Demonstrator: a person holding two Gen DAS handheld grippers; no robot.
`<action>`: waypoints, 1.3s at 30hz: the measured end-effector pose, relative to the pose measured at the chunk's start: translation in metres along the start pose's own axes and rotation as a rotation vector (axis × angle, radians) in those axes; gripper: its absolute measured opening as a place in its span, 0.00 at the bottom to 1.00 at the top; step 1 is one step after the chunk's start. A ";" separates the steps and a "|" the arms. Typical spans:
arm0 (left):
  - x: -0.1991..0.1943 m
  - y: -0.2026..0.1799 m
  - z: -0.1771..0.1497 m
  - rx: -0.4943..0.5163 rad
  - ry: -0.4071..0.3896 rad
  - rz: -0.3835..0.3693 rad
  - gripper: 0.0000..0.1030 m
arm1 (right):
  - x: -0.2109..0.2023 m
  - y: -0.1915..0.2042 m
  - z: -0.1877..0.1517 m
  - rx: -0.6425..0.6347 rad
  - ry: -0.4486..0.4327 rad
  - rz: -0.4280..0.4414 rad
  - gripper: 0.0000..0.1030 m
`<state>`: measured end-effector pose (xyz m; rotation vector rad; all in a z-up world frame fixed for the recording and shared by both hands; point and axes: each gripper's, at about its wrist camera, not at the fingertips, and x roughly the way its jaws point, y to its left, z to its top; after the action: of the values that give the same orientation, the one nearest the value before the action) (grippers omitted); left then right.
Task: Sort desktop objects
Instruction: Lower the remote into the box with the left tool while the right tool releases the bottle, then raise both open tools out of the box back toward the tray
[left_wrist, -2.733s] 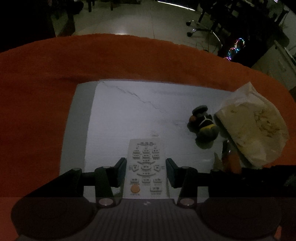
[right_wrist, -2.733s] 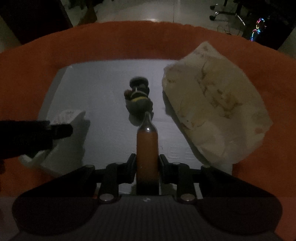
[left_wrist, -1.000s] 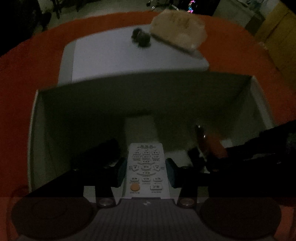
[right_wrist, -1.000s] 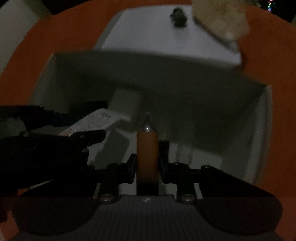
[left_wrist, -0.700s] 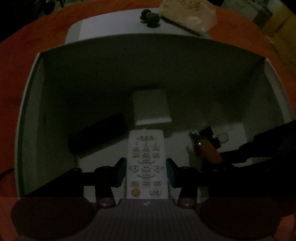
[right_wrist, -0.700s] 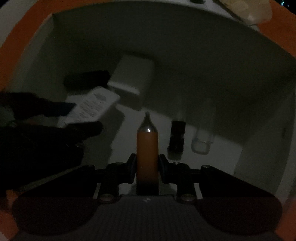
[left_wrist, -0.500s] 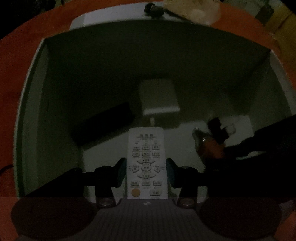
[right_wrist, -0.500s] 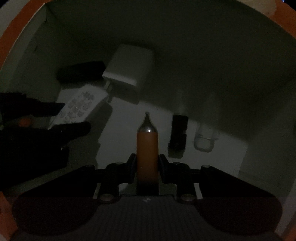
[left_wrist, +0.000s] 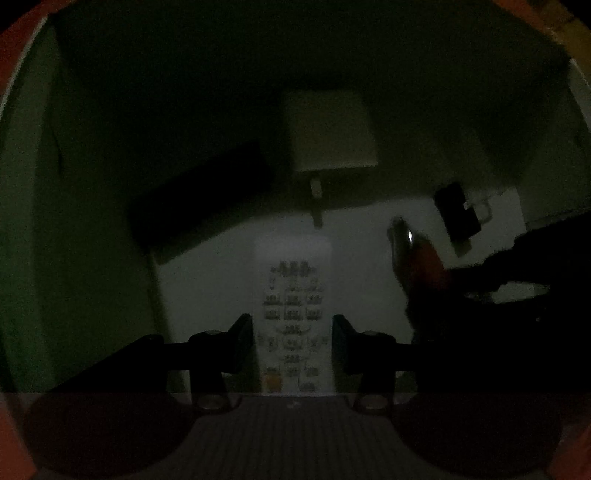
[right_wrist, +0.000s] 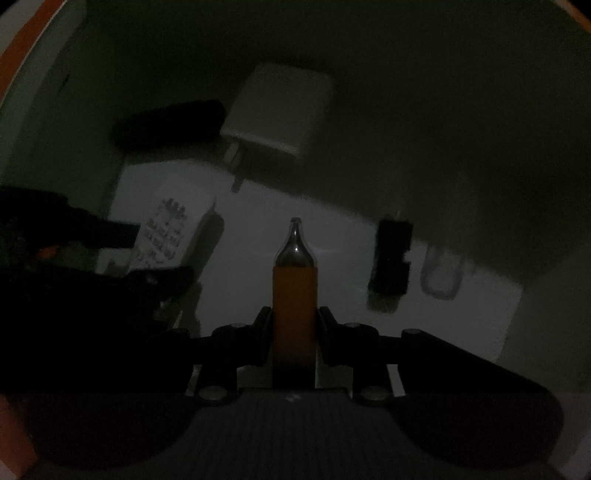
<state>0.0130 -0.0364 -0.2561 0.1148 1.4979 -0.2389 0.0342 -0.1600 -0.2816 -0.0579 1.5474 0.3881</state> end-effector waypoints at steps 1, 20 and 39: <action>-0.001 0.000 -0.001 0.002 -0.004 -0.001 0.40 | -0.001 -0.001 -0.001 0.012 0.004 0.007 0.27; -0.034 0.008 -0.019 0.014 -0.113 0.017 0.51 | -0.022 -0.007 -0.008 0.119 -0.025 -0.003 0.36; -0.112 0.001 0.032 -0.002 -0.334 -0.020 0.54 | -0.138 -0.036 0.016 0.120 -0.275 -0.016 0.36</action>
<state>0.0383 -0.0325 -0.1426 0.0549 1.1677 -0.2593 0.0630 -0.2178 -0.1537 0.0739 1.2947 0.2767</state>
